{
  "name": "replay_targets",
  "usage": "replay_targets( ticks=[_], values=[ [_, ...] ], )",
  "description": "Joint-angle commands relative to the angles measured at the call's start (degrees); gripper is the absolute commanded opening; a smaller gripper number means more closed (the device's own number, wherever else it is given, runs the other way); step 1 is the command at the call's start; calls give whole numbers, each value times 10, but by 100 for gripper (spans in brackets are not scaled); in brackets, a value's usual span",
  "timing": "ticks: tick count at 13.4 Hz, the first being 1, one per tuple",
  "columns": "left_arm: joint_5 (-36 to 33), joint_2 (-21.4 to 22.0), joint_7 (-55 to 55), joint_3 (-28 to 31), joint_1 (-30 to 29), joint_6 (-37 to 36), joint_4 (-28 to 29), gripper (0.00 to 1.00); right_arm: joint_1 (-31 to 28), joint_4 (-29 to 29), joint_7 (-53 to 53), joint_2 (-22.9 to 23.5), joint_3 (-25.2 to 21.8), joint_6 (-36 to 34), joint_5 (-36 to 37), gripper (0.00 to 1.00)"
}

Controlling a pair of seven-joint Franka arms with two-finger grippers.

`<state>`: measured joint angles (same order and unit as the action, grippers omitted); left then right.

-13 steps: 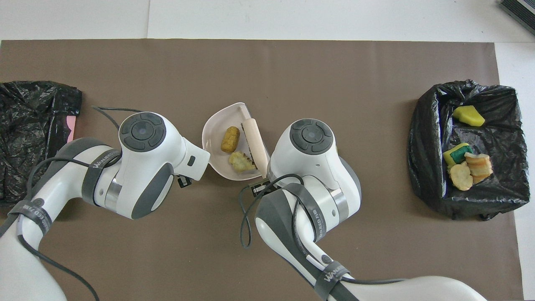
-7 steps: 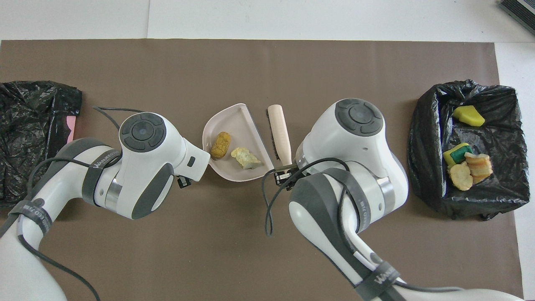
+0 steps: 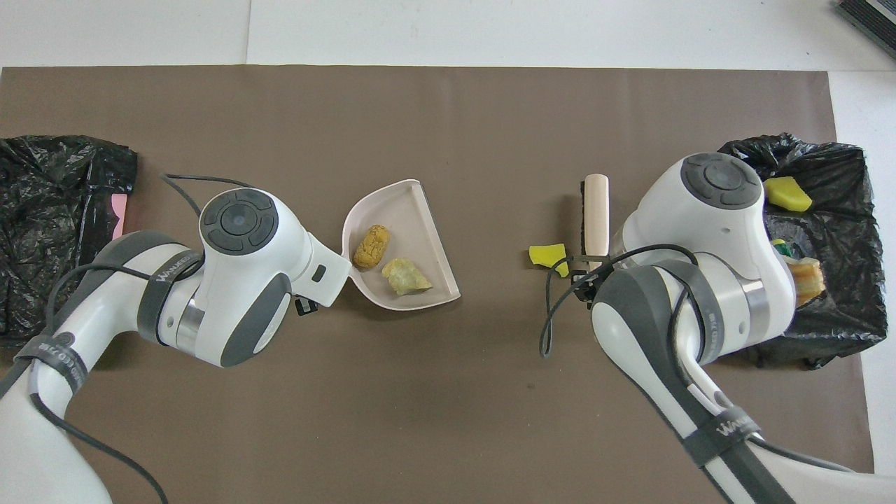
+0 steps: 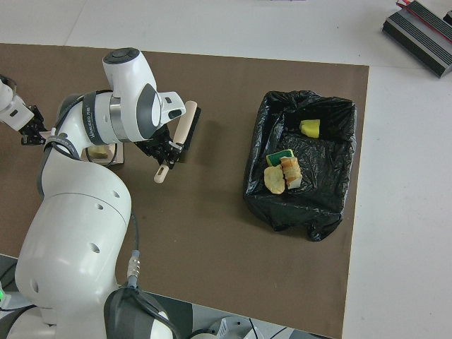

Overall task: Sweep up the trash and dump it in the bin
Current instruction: 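Sweep the yellow sponge piece into the dustpan with the right gripper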

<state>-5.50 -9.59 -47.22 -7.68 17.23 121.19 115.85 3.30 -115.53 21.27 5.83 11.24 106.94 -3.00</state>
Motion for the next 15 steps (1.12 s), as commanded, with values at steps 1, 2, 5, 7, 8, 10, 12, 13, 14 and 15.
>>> replay_targets(
  ticks=[1, 2, 5, 7, 8, 10, 12, 13, 14, 15],
  values=[
    [-4, 16, -8, 5, 5, 12, 19, 0, -21, -136, 15, -79, 9, 78, 12, 0],
    [-4, 16, -6, 5, 5, 12, 19, 0, -20, -150, 21, -79, 11, 98, 12, 0],
    [-4, 16, -2, 5, 5, 12, 19, 0, 31, -138, 57, -58, 13, 122, 6, 0],
    [-4, 16, 2, 4, 10, 12, 19, 0, 60, -117, 62, -38, 17, 114, 2, 0],
    [-3, 17, 12, 4, 24, 12, 19, 0, 82, -106, 62, -27, 17, 112, -2, 0],
    [-3, 18, 33, 3, 28, 12, 20, 0, 107, -78, 57, 4, 18, 111, -10, 0],
    [-3, 19, 33, 3, 28, 11, 21, 0, 148, -36, 54, 44, 18, 114, -42, 0],
    [-3, 19, 33, 3, 28, 11, 21, 0, 159, -21, 47, 53, 19, 115, -59, 0],
    [-3, 19, 33, 3, 28, 10, 21, 0, 170, -8, 22, 56, 20, 110, -67, 0],
    [-3, 19, 33, 3, 28, 10, 21, 0, 180, 4, -3, 59, 23, 108, -80, 0]
  ],
)
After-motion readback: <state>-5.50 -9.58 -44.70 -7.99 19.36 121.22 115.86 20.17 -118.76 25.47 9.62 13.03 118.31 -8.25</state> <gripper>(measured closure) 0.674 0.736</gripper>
